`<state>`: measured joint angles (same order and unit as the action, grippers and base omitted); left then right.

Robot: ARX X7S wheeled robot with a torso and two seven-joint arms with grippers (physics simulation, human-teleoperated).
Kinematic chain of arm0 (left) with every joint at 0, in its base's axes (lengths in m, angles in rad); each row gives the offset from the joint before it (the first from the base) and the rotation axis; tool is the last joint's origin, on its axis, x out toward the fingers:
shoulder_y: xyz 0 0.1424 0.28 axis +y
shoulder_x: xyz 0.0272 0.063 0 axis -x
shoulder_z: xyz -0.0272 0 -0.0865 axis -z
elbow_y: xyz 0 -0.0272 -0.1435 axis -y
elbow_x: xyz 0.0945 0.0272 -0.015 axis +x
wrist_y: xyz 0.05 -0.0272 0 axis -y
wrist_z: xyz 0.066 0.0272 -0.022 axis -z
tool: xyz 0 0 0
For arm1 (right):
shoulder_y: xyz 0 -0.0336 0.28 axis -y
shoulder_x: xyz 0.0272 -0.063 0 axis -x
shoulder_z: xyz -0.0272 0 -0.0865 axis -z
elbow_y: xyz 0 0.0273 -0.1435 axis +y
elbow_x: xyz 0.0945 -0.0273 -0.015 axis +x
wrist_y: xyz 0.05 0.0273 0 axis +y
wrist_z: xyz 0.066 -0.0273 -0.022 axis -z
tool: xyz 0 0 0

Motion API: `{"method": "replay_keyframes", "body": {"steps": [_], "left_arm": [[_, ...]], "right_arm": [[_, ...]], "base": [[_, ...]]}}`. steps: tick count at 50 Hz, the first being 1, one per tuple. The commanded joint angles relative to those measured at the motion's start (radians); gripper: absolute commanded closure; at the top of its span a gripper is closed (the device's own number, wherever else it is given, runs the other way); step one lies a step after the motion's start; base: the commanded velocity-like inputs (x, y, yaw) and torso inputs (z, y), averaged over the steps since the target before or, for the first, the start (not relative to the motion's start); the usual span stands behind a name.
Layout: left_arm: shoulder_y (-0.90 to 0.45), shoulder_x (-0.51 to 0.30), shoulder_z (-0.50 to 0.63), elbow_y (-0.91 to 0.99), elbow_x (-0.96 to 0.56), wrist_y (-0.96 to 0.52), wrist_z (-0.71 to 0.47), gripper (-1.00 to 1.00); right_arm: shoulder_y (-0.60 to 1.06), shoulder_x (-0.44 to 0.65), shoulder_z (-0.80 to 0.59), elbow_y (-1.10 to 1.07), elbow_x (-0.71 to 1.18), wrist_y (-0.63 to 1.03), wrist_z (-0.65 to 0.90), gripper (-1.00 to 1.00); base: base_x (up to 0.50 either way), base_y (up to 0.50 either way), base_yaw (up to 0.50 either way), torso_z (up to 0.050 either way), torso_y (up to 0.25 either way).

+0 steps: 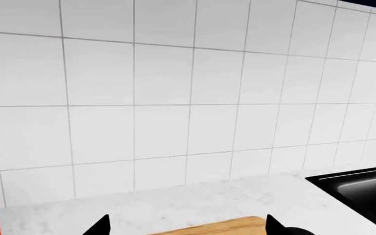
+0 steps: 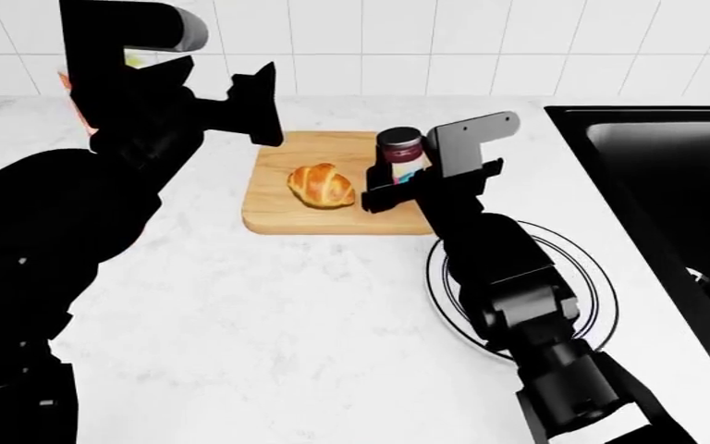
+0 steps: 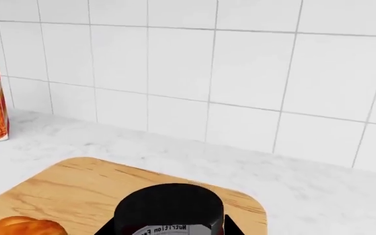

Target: From the different types of pastries on the counter, select a croissant and place it on the cutting board. Then retrieve a jar of jam from the cabinet and place it alongside the croissant on the cutting board.

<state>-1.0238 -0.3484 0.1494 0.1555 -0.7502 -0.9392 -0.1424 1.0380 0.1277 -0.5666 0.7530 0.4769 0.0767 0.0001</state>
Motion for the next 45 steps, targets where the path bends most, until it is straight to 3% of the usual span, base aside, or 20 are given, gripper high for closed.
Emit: {"method": "replay_keyframes", "body": {"steps": [1,8,9,26,45], "left_arm": [[0.0,-0.001,0.007,0.005,-0.001,0.004,-0.001,-1.0],[-0.003,0.0,0.013,0.005,-0.002,0.004,-0.003,-1.0],[-0.003,0.0,0.014,0.004,-0.001,0.006,-0.003,-1.0],[-0.004,-0.004,0.002,0.033,-0.028,-0.015,-0.021,-1.0],[-0.01,-0.021,-0.04,0.122,-0.086,-0.077,-0.082,-1.0]], "right_arm": [[-0.074,0.036,-0.048,-0.062,0.015,0.086,0.004,1.0],[-0.091,0.05,-0.051,-0.085,0.02,0.107,0.015,1.0],[-0.091,0.052,-0.051,-0.09,0.021,0.11,0.017,-1.0],[-0.107,0.118,-0.035,-0.28,0.064,0.211,0.071,-1.0],[-0.064,0.345,0.137,-0.998,0.37,0.63,0.336,-1.0]], "base": [[0.0,0.0,0.0,0.0,0.0],[0.0,0.0,0.0,0.0,-0.002],[0.0,0.0,0.0,0.0,0.0],[0.0,0.0,0.0,0.0,0.0],[0.0,0.0,0.0,0.0,0.0]]}}
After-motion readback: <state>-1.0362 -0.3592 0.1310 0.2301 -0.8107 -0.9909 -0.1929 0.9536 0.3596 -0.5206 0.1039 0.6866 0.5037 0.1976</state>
